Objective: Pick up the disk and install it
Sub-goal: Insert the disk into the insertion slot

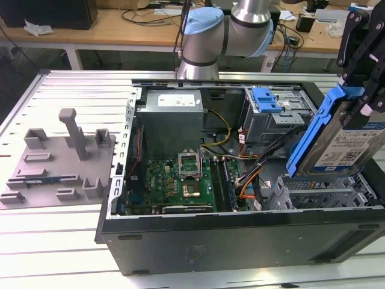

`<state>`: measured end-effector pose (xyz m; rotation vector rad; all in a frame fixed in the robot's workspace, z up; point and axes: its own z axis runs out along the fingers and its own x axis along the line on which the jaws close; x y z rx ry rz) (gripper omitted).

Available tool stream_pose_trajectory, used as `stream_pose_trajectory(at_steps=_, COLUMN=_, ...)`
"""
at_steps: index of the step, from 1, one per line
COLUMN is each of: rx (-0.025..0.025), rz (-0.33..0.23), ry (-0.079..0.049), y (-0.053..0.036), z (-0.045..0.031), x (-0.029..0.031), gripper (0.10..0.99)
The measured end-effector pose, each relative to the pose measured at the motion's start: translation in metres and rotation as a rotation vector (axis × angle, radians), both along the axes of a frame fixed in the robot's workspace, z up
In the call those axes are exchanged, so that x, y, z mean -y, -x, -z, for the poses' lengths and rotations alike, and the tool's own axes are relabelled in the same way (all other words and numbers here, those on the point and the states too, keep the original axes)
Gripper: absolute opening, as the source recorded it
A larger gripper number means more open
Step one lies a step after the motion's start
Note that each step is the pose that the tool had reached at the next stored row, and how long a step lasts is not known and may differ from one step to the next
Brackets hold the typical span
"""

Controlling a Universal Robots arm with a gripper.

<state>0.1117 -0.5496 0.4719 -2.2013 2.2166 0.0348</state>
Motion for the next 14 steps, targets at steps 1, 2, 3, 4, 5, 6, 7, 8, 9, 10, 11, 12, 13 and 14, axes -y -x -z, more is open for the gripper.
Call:
stream_pose_trajectory(at_steps=1, rx=0.0000, rz=0.000, ry=0.000, y=0.0000, z=0.0001, x=0.0000, gripper=0.369)
stream_pose_trajectory(at_steps=2, rx=0.0000, rz=0.000, ry=0.000, y=0.0000, z=0.0002, x=0.0000, gripper=0.369)
stream_pose_trajectory(at_steps=3, rx=0.0000, rz=0.000, ry=0.000, y=0.0000, z=0.0004, x=0.0000, gripper=0.369)
stream_pose_trajectory(at_steps=4, rx=0.0001, rz=0.000, ry=0.000, y=0.0000, z=0.0005, x=0.0000, gripper=0.369)
stream_pose_trajectory(at_steps=5, rx=0.0000, rz=0.000, ry=0.000, y=0.0000, z=0.0007, x=0.0000, gripper=0.369)
stream_pose_trajectory(at_steps=6, rx=0.0000, rz=0.000, ry=0.000, y=0.0000, z=0.0010, x=0.0000, gripper=0.369)
stream_pose_trajectory(at_steps=7, rx=0.0000, rz=0.000, ry=0.000, y=0.0000, z=0.0012, x=0.0000, gripper=0.369)
stream_pose_trajectory(at_steps=8, rx=0.0000, rz=0.000, ry=0.000, y=0.0000, z=0.0015, x=0.0000, gripper=0.369)
stream_pose_trajectory(at_steps=9, rx=0.0000, rz=0.000, ry=0.000, y=0.0000, z=0.0019, x=0.0001, gripper=0.369)
stream_pose_trajectory(at_steps=10, rx=0.0000, rz=0.000, ry=0.000, y=0.0000, z=0.0021, x=0.0001, gripper=0.369)
stream_pose_trajectory(at_steps=11, rx=0.0000, rz=0.000, ry=0.000, y=0.0000, z=0.0023, x=0.0001, gripper=0.369)
stream_pose_trajectory(at_steps=12, rx=0.0000, rz=0.000, ry=0.000, y=0.0000, z=0.0026, x=0.0001, gripper=0.369)
stream_pose_trajectory(at_steps=13, rx=0.0000, rz=0.000, ry=0.000, y=0.0000, z=0.0028, x=0.0002, gripper=0.369)
stream_pose_trajectory(at_steps=14, rx=0.0000, rz=0.000, ry=0.000, y=0.0000, z=0.0030, x=0.0003, gripper=0.369)
